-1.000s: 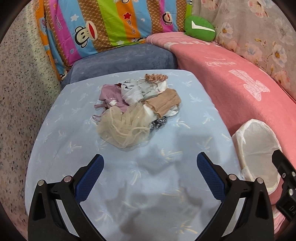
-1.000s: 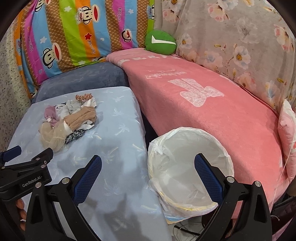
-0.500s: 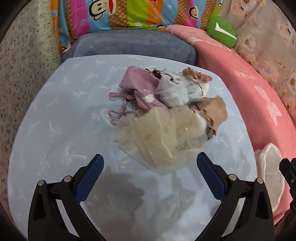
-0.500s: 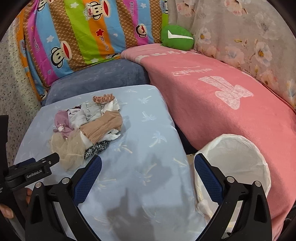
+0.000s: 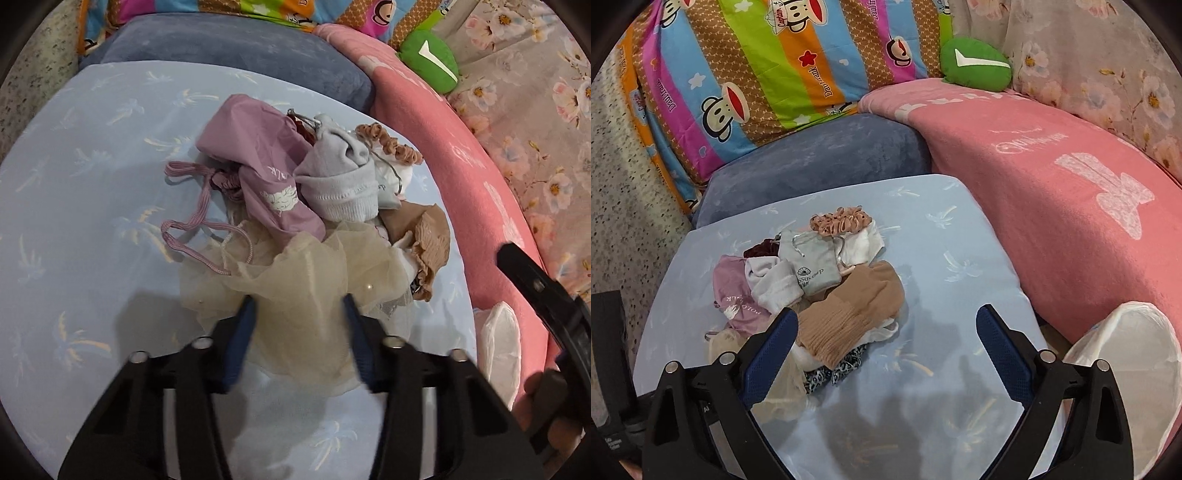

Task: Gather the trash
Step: 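Move the right tool to the tan stocking and beige tulle and close on them, then carry the tulle and stocking with the right tool over the white bin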

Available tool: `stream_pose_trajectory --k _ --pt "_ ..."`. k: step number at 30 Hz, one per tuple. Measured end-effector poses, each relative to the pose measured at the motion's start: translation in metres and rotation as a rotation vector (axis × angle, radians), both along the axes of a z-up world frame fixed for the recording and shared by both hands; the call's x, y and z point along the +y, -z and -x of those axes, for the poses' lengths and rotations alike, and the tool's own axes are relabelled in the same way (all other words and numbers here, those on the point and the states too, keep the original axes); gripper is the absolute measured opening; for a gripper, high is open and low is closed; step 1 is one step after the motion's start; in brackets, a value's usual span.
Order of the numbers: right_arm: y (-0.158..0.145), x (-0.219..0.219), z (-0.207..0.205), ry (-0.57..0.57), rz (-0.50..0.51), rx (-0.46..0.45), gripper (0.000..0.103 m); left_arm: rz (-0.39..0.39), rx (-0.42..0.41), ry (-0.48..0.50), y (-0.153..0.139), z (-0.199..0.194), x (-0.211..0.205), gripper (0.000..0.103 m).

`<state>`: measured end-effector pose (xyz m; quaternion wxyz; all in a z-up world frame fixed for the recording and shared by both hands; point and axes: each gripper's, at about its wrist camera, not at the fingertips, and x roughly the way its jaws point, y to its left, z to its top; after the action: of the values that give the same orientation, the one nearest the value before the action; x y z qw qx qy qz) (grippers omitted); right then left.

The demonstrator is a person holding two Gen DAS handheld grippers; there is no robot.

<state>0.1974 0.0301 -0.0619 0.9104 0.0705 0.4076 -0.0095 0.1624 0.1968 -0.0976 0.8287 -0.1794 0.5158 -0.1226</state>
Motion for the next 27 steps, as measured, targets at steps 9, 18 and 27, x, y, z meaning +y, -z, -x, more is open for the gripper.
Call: stream_pose_trajectory --k 9,18,27 --pt "0.043 0.019 -0.026 -0.068 -0.060 0.127 0.021 -0.006 -0.001 0.033 -0.003 0.003 0.009 0.006" --pt "0.008 0.018 0.001 -0.074 -0.032 0.033 0.004 -0.047 -0.064 0.035 -0.030 0.010 0.006 0.005" --pt "-0.039 -0.001 0.038 -0.068 -0.029 -0.062 0.003 -0.080 -0.163 0.067 -0.069 0.022 -0.021 0.005"
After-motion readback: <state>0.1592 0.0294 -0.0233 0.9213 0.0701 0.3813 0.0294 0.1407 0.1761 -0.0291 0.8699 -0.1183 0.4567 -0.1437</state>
